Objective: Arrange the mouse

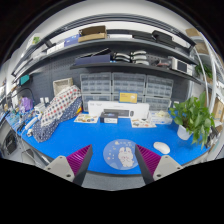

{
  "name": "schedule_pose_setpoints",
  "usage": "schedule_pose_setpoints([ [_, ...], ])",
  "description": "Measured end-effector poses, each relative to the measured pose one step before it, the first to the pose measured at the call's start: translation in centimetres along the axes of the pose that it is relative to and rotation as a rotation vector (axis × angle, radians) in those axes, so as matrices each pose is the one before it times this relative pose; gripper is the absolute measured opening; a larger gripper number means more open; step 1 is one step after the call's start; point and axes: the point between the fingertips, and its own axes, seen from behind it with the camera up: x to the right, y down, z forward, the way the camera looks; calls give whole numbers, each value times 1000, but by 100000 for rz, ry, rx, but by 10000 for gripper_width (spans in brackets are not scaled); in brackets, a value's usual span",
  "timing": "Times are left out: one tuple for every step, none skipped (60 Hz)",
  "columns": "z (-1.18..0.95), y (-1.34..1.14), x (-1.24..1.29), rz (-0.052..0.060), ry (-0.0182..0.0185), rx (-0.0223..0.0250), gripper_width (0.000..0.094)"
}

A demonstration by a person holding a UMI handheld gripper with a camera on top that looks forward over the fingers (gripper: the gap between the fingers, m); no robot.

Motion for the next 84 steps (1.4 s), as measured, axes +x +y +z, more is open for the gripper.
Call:
schedule_pose_setpoints([
  [3,307,45,-4,-214,-462,877],
  [77,419,197,-100,-359,-330,876],
  [117,436,217,-155,-379,-266,876],
  [117,458,223,-261,-343,-315,876],
  [183,568,258,-322,-390,-287,879],
  [158,496,233,-258,-396,-216,879],
  [165,449,231,-92,-540,101,881],
  [165,423,177,234,-649,321,883],
  [-358,-269,-147,408,-262,-122,881],
  [703,1059,371,500,-774,862,880],
  [216,476,310,462,-511,365,879],
  [219,519,361,271,-378,25,878],
  [224,569,421,120,-106,-382,876],
  [225,612,487,-94,218,-585,878],
  [210,635,594,-272,477,-705,879],
  [235,612,633,-260,694,-805,878],
  [216,599,685,-194,915,-733,879],
  [240,561,718,-67,1010,-643,879],
  [224,578,664,-30,945,-567,880],
  [241,553,602,-55,644,-589,881],
  [239,555,597,-6,487,-643,880],
  [237,524,590,134,427,-794,878],
  [253,532,618,301,457,-872,875],
  [276,530,628,338,526,-988,878],
  [277,518,653,429,610,-1011,878],
  [304,476,659,511,623,-932,877],
  [288,401,649,551,645,-827,879],
  [280,351,673,573,678,-691,876],
  [277,310,680,534,749,-568,875],
  [287,272,707,512,777,-527,877],
  [300,234,699,446,722,-507,877],
  [295,187,696,381,725,-400,876],
  [338,148,678,325,761,-349,877],
  [349,129,727,302,785,-325,876],
  [359,128,739,273,819,-359,876],
  [402,125,723,218,859,-459,876],
  [383,122,694,216,843,-590,876],
  [437,115,687,177,766,-653,875],
  [459,85,677,143,737,-659,874],
  [460,36,661,185,716,-617,875],
  [449,-13,639,249,714,-460,874],
  [449,-62,597,357,619,-315,871],
  [481,-102,555,331,492,-234,870],
  [523,-71,480,233,322,-334,870],
  [566,-104,493,91,278,-364,870],
  [516,-123,494,96,364,-334,872],
  [545,-140,493,-2,442,-261,872],
  [524,-163,511,-88,481,-236,872],
  [536,-173,451,-216,379,-233,872],
  [557,-204,416,-365,238,-230,870],
  [581,-200,401,-401,147,-253,870],
  [537,-198,361,-433,117,-263,873],
  [551,-180,334,-366,47,-283,872],
  [529,-199,325,-336,-32,-257,871],
  [524,-220,283,-216,-70,-182,870],
  [540,-248,276,-160,-138,-74,870],
  [515,-230,227,-198,-196,-32,867],
  [735,-188,236,-316,-264,253,867],
  [492,-225,229,-266,-149,-105,864],
  [457,-232,244,-339,-57,-141,862],
  [452,-251,258,-362,-10,-70,861],
  [425,-253,244,-267,-16,2,859],
  [436,-278,227,-215,-27,49,855],
  [466,-406,498,-352,-424,-83,849],
  [386,-224,133,-133,-195,0,841],
  [326,-180,7,-20,24,-49,837],
  [353,-165,154,-35,-136,-185,828],
  [376,-206,136,127,-176,-149,824],
  [358,-254,127,168,-264,-23,818],
  [333,-193,-106,140,-1135,-228,822],
  [328,-193,-147,311,-1234,-179,816],
  [340,-293,66,202,-989,-180,805],
  [338,-234,-39,150,-707,60,792],
  [463,-276,-38,-104,-818,-98,785],
  [337,-203,15,-180,-498,-155,781],
  [337,-208,25,-266,-331,-97,775],
  [325,-210,26,-309,-233,-98,771],
  [291,-222,-9,-376,-358,-114,769],
  [319,-325,-32,-96,-515,320,761],
  [320,-226,24,-34,-208,6,751],
  [279,-134,-33,23,-555,-240,738],
  [299,-264,-48,161,-358,-34,728],
  [272,-212,21,120,-146,-197,719],
  [220,-201,9,299,-165,-45,711],
])
